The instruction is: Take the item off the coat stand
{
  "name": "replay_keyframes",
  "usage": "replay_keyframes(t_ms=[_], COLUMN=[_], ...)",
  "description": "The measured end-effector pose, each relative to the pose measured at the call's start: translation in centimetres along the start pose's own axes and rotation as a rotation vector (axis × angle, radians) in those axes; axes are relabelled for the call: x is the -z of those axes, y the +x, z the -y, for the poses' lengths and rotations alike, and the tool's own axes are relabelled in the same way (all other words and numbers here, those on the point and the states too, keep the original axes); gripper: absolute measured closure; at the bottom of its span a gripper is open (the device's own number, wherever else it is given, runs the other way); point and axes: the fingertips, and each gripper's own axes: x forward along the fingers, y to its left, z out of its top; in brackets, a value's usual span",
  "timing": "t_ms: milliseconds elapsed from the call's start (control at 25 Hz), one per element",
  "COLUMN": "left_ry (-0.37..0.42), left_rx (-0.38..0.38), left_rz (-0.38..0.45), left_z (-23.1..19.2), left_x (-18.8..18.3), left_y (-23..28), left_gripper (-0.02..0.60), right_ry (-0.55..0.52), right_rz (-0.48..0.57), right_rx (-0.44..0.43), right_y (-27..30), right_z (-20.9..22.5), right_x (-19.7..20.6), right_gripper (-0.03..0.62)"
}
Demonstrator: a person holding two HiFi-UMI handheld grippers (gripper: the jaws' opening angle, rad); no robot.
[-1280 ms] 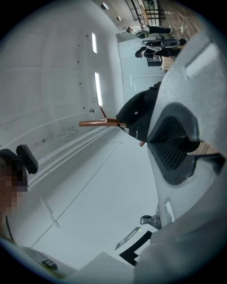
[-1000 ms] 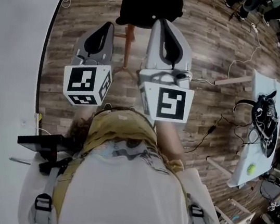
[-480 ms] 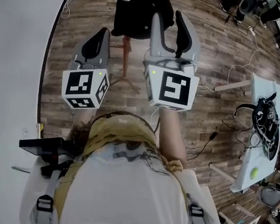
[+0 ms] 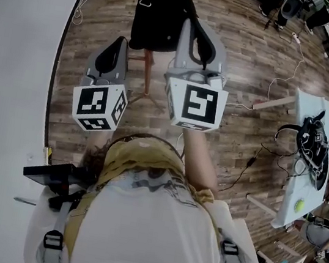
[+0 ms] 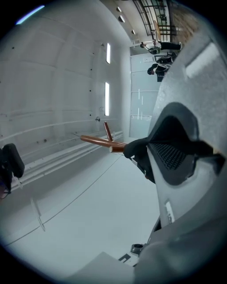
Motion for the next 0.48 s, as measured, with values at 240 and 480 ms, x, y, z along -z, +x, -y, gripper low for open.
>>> replay_keyframes(t_ms=[240,480], left_ry=[-0.002,0.002], left_rx=[-0.003,0.015], left_rz=[-0.002,-0.001], left_z=[-0.4,0.3], left_x=[0.5,0.3], left_y=[-0.3,0.0], left_gripper=[0.580,0.580], right_ry=[-0.020,-0.035], right_rz=[0.154,0.243], right_rx=[0.075,0.133], right_y=[-2.0,-4.0], right_z=[0.7,2.3], right_x=[-3.9,-6.1], right_gripper=[0.590,0.589])
